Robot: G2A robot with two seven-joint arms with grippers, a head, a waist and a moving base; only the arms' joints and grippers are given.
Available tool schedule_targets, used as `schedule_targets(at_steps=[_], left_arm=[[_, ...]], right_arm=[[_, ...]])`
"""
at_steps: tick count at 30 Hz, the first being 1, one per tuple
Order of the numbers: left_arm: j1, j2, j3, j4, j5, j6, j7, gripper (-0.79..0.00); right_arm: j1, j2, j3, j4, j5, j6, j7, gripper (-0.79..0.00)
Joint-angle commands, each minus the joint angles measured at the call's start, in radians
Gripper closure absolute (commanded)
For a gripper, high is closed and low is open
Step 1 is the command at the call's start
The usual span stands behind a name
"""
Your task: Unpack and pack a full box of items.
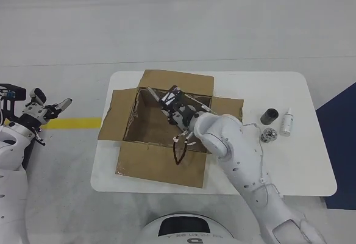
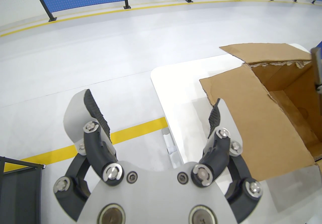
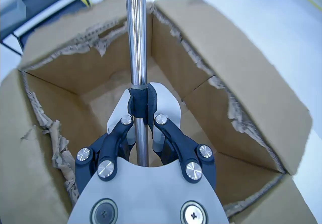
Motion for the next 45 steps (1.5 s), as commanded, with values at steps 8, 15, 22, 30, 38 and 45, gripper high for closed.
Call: schedule_targets(at_steps=[8,15,22,30,38,45], left_arm=[[0.000,0.000,0.000,0.000,0.000,0.000,0.000,-0.785],[0.000,0.000,0.000,0.000,0.000,0.000,0.000,-0.785],[0.000,0.000,0.000,0.000,0.000,0.000,0.000,-0.785],[0.000,0.000,0.000,0.000,0.000,0.000,0.000,-0.785],[0.000,0.000,0.000,0.000,0.000,0.000,0.000,-0.785],[0.000,0.000,0.000,0.000,0.000,0.000,0.000,-0.785]], right_arm=[[-0.243,0.042,0.201,-0.166,0.027,-0.109,-0.476,0.000],[-0.394,0.066,0.364,-0.316,0.091,-0.124,-0.538,0.000],[-0.540,0.085,0.551,-0.393,0.300,-0.221,-0.563,0.000],[-0.680,0.102,0.768,-0.349,0.579,-0.258,-0.506,0.000],[-0.739,0.101,0.871,-0.145,0.779,-0.193,-0.567,0.000],[-0.686,0.100,0.867,0.006,0.879,0.035,-0.498,0.000]])
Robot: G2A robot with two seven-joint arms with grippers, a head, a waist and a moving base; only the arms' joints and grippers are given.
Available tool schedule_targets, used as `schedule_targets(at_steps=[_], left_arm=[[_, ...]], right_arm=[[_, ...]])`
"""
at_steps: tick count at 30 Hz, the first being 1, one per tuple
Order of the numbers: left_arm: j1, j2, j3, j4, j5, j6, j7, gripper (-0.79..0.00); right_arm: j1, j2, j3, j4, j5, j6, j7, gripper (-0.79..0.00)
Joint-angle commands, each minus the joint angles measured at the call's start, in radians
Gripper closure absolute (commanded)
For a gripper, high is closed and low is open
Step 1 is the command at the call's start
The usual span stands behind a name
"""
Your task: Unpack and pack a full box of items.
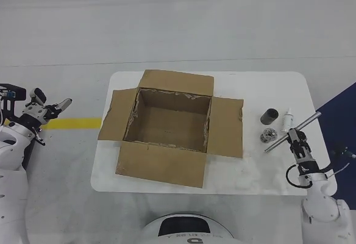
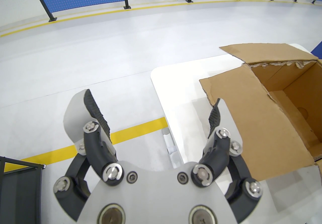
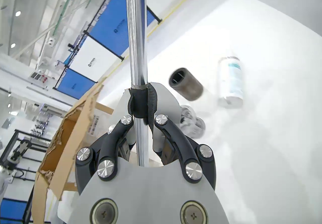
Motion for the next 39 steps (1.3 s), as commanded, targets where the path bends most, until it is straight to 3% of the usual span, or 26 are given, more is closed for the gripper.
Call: schedule_targets(at_steps=[1,7,13,22,39], left_arm=[[0.000,0.000,0.000,0.000,0.000,0.000,0.000,-0.785],[0.000,0.000,0.000,0.000,0.000,0.000,0.000,-0.785],[0.000,0.000,0.000,0.000,0.000,0.000,0.000,-0.785],[0.000,0.000,0.000,0.000,0.000,0.000,0.000,-0.785],[0.000,0.000,0.000,0.000,0.000,0.000,0.000,-0.785]], right_arm=[[0.026,0.000,-0.009,0.036,0.020,0.065,0.025,0.000],[0.076,0.003,0.000,0.137,0.081,0.119,0.059,0.000],[0.097,0.007,0.025,0.180,0.119,0.250,0.101,0.000],[0.124,0.016,0.048,0.259,0.187,0.220,0.183,0.000],[0.151,0.029,0.039,0.285,0.170,0.219,0.215,0.000]])
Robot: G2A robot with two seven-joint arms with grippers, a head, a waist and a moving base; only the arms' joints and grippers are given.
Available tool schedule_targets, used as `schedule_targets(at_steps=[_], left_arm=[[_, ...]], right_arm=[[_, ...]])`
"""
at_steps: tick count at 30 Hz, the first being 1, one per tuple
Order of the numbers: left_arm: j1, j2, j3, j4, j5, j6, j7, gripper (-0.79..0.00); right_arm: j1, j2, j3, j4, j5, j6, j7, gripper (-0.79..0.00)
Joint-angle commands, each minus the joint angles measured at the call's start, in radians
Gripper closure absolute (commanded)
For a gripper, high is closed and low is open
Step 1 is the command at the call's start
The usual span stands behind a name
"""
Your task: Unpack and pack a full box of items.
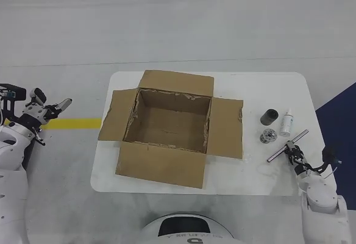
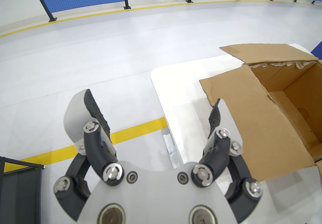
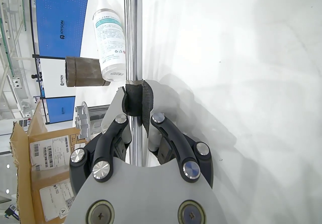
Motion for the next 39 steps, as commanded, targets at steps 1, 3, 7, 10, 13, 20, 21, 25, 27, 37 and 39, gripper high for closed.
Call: schedule_targets(at_steps=[1,3,7,10,13,20,21,25,27,37,39], left_arm=[[0.000,0.000,0.000,0.000,0.000,0.000,0.000,-0.785],[0.000,0.000,0.000,0.000,0.000,0.000,0.000,-0.785],[0.000,0.000,0.000,0.000,0.000,0.000,0.000,-0.785],[0.000,0.000,0.000,0.000,0.000,0.000,0.000,-0.785],[0.000,0.000,0.000,0.000,0.000,0.000,0.000,-0.785],[0.000,0.000,0.000,0.000,0.000,0.000,0.000,-0.785],[0.000,0.000,0.000,0.000,0.000,0.000,0.000,-0.785],[0.000,0.000,0.000,0.000,0.000,0.000,0.000,-0.785],[0.000,0.000,0.000,0.000,0.000,0.000,0.000,-0.785],[0.000,0.000,0.000,0.000,0.000,0.000,0.000,-0.785],[0.000,0.000,0.000,0.000,0.000,0.000,0.000,-0.785]], right_arm=[[-0.012,0.000,0.003,-0.014,0.007,-0.023,-0.010,0.000],[-0.027,0.000,0.007,-0.025,0.018,-0.037,-0.018,0.000],[-0.050,-0.001,0.007,-0.054,0.032,-0.043,-0.026,0.000],[-0.065,-0.001,0.007,-0.079,0.028,-0.028,-0.030,0.000],[-0.076,-0.001,0.005,-0.102,0.023,0.001,-0.027,0.000],[-0.075,0.004,0.003,-0.113,0.031,0.051,0.026,0.000],[-0.072,0.005,0.002,-0.115,0.027,0.062,0.032,0.000],[-0.066,0.007,-0.004,-0.118,0.021,0.075,0.039,-0.043],[-0.066,0.008,-0.005,-0.120,0.024,0.076,0.039,-0.049],[-0.061,0.012,-0.014,-0.117,0.024,0.072,0.048,-0.120],[-0.060,0.013,-0.015,-0.116,0.027,0.071,0.049,-0.132]])
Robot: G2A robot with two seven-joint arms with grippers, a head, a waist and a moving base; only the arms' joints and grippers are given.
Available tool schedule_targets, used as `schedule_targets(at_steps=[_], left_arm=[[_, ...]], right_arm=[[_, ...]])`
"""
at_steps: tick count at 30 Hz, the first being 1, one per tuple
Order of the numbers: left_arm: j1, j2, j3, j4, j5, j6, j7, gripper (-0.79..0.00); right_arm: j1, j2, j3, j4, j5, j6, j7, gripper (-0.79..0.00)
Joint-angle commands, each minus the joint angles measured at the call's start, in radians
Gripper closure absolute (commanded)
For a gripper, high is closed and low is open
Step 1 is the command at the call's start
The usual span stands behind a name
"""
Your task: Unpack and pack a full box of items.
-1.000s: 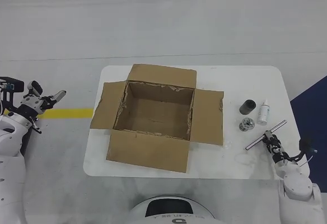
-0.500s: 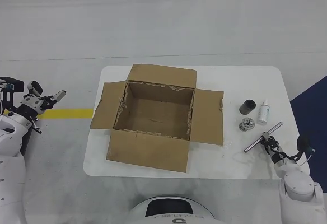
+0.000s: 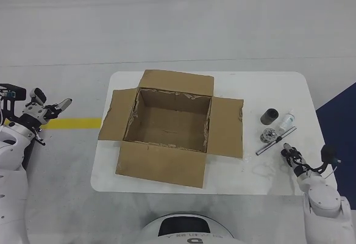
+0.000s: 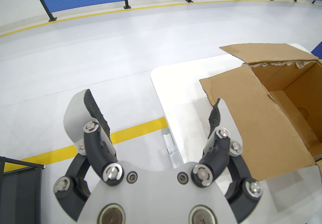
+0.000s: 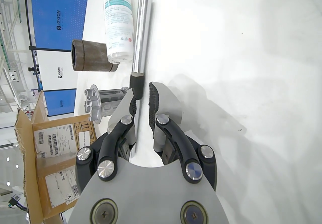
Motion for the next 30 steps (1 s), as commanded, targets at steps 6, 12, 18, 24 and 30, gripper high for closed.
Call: schedule_targets(at_steps=[6,12,18,24,30], left_arm=[[0.000,0.000,0.000,0.000,0.000,0.000,0.000,-0.785],[0.000,0.000,0.000,0.000,0.000,0.000,0.000,-0.785],[0.000,0.000,0.000,0.000,0.000,0.000,0.000,-0.785],[0.000,0.000,0.000,0.000,0.000,0.000,0.000,-0.785],[0.000,0.000,0.000,0.000,0.000,0.000,0.000,-0.785]], right_arm=[[-0.021,0.000,0.001,-0.026,0.009,-0.017,-0.025,-0.231],[-0.050,-0.001,-0.004,-0.071,0.005,-0.034,-0.051,-0.283],[-0.094,-0.003,-0.024,-0.168,-0.011,-0.141,-0.075,-0.785],[-0.099,-0.003,-0.031,-0.190,-0.019,-0.166,-0.072,-0.785],[-0.099,-0.003,-0.031,-0.190,-0.019,-0.166,-0.072,-0.785]])
